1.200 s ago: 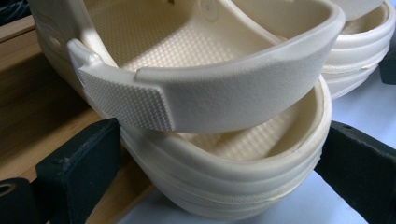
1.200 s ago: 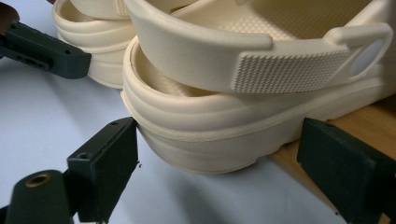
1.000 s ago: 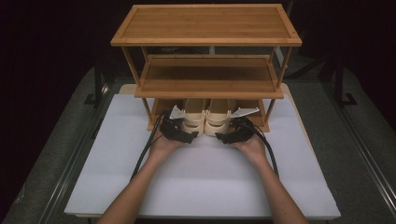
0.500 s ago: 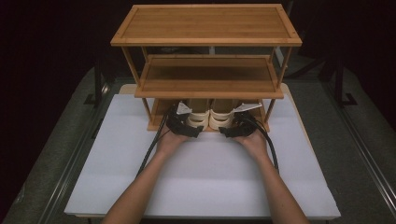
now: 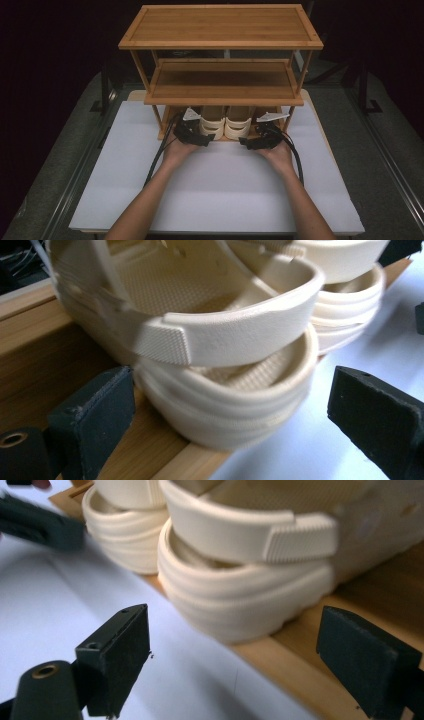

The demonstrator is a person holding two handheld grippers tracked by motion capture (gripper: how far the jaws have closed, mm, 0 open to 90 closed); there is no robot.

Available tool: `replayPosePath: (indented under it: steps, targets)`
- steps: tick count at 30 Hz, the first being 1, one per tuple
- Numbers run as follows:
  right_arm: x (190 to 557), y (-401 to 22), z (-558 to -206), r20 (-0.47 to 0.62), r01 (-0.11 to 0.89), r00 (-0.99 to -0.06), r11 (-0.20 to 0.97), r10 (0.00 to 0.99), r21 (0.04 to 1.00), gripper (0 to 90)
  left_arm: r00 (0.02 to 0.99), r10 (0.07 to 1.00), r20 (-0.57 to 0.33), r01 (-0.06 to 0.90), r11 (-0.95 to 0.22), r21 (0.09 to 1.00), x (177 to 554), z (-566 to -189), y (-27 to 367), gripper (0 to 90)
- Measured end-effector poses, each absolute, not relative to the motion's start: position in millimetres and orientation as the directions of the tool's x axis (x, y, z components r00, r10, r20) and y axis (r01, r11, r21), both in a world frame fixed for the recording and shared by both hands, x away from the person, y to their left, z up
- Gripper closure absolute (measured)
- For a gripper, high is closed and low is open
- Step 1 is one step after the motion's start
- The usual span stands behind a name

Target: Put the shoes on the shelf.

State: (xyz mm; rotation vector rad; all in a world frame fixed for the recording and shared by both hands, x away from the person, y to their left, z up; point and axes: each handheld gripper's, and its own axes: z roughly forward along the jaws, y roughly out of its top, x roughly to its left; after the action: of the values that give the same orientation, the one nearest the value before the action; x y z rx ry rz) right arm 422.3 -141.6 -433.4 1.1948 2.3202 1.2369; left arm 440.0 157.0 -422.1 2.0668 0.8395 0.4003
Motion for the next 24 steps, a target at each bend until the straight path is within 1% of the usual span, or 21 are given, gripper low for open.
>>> replayPosePath:
  steps: [5, 10, 15, 16, 18, 21, 23, 24]
  targets:
    - [406.0, -156.5, -435.2, 0.129, 0.543, -0.621, 0.306, 0.773, 0.782, 12.7, 0.747, 0.665, 0.000, 0.408, -0.459, 0.789, 427.2, -412.7, 174.6, 4.7]
    - [388.0, -173.1, -435.6, 0.105, 0.540, -0.610, 0.314, 0.786, 0.781, 12.2, 0.755, 0.656, -0.004, 0.413, -0.470, 0.780, 407.1, -407.9, 193.6, 4.6]
    - [370.7, -188.1, -434.3, 0.104, 0.543, -0.597, 0.306, 0.795, 0.782, 12.2, 0.753, 0.658, -0.001, 0.416, -0.474, 0.776, 390.1, -406.7, 211.9, 4.7]
    - [361.5, -195.3, -435.0, 0.105, 0.550, -0.589, 0.302, 0.801, 0.779, 12.2, 0.746, 0.666, 0.005, 0.416, -0.472, 0.778, 381.4, -407.0, 223.0, 4.7]
    - [356.1, -198.8, -435.8, 0.103, 0.549, -0.586, 0.301, 0.803, 0.779, 12.2, 0.746, 0.666, 0.008, 0.420, -0.479, 0.771, 377.6, -406.5, 228.6, 4.7]
    - [335.6, -209.8, -439.9, 0.101, 0.560, -0.578, 0.303, 0.810, 0.771, 10.7, 0.741, 0.672, 0.017, 0.423, -0.486, 0.764, 359.3, -407.3, 251.1, 4.7]
    - [330.7, -211.7, -441.1, 0.094, 0.558, -0.575, 0.306, 0.813, 0.771, 10.5, 0.737, 0.675, 0.019, 0.425, -0.485, 0.764, 354.3, -408.6, 256.2, 4.7]
    - [320.0, -216.3, -444.0, 0.087, 0.558, -0.574, 0.311, 0.814, 0.769, 10.5, 0.733, 0.680, 0.020, 0.433, -0.489, 0.757, 344.8, -411.0, 266.8, 4.7]
